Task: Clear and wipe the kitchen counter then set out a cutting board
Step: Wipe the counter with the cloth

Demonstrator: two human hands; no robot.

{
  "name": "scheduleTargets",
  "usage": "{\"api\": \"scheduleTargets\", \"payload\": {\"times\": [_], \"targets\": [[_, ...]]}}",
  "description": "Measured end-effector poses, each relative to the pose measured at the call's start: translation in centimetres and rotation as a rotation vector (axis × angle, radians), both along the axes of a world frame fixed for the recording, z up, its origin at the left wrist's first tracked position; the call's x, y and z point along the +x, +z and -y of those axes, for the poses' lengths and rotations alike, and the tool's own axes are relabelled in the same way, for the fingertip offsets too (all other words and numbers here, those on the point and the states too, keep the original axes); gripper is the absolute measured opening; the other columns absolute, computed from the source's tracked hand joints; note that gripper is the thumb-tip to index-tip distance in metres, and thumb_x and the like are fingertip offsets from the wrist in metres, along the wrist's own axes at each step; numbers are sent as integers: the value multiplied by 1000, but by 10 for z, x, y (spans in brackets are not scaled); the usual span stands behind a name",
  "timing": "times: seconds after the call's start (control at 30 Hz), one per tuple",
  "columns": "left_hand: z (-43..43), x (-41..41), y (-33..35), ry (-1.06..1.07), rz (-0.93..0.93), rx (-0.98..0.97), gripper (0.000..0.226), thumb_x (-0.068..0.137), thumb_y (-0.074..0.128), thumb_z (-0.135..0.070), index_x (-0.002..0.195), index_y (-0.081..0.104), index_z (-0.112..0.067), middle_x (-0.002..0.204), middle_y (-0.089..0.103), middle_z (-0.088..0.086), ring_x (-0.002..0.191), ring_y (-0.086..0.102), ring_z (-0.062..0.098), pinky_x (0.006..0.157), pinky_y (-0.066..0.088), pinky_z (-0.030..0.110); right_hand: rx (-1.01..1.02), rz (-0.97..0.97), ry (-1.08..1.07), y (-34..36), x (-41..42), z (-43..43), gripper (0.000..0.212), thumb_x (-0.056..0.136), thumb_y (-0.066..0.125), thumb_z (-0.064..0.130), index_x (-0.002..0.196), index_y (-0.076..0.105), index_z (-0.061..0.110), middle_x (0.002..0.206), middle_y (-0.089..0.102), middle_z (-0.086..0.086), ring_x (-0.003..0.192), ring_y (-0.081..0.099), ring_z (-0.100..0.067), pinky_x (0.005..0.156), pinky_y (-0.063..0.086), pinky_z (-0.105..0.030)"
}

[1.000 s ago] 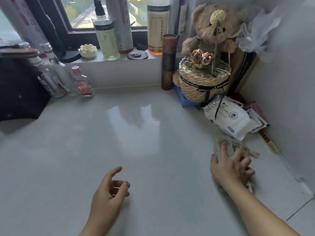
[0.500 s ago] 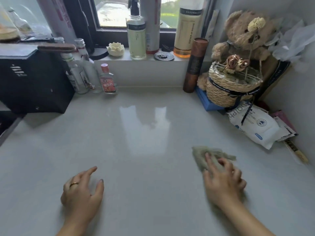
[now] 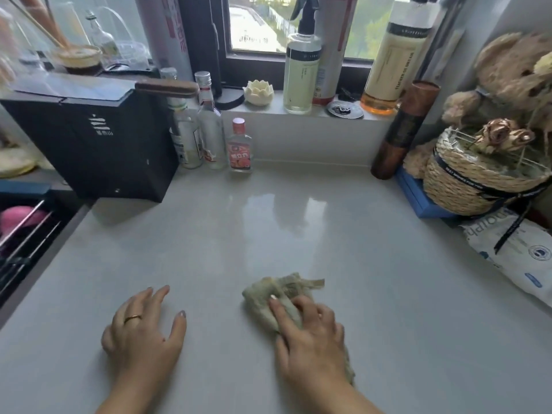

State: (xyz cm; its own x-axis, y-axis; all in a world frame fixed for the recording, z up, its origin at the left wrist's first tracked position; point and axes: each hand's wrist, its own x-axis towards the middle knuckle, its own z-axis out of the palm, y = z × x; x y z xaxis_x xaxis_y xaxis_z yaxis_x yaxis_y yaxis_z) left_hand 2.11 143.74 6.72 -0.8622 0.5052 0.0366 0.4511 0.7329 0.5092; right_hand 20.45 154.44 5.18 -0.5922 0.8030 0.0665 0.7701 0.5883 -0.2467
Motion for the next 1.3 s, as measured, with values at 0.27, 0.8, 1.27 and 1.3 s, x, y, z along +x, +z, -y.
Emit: {"api": "scheduleTargets", "payload": {"times": [0.27, 0.8, 1.27, 1.3], "targets": [[-6, -27, -21, 14, -52, -218, 69, 68, 34, -50, 129, 47, -21, 144, 39, 8, 136, 23, 29, 107, 15, 46, -40, 42, -798, 8, 25, -191, 52, 87, 38, 35, 139, 32, 34, 143, 26, -16, 119, 31, -37, 99, 29, -49], [-8, -26, -11, 12, -51, -272, 63, 62, 37, -50, 104, 68, -15, 116, 65, 14, 112, 56, 40, 91, 41, 57, -65, 68, -380, 0, -44, -124, 52, 84, 48, 34, 136, 40, 39, 138, 39, -12, 115, 36, -38, 97, 36, -50], [-6, -30, -21, 13, -117, -219, 60, 57, 43, -48, 95, 72, -13, 108, 70, 15, 104, 62, 41, 91, 36, 49, -47, 43, 203, -7, -221, -54, 56, 87, 38, 39, 141, 22, 39, 143, 28, -4, 120, 21, -29, 93, 27, -43], [-5, -30, -23, 19, -130, -202, 59, 56, 44, -47, 95, 72, -13, 107, 70, 15, 105, 61, 40, 91, 32, 48, -40, 34, 182, -6, -210, -62, 55, 87, 38, 41, 140, 24, 42, 142, 30, -3, 117, 23, -28, 93, 28, -42]]}}
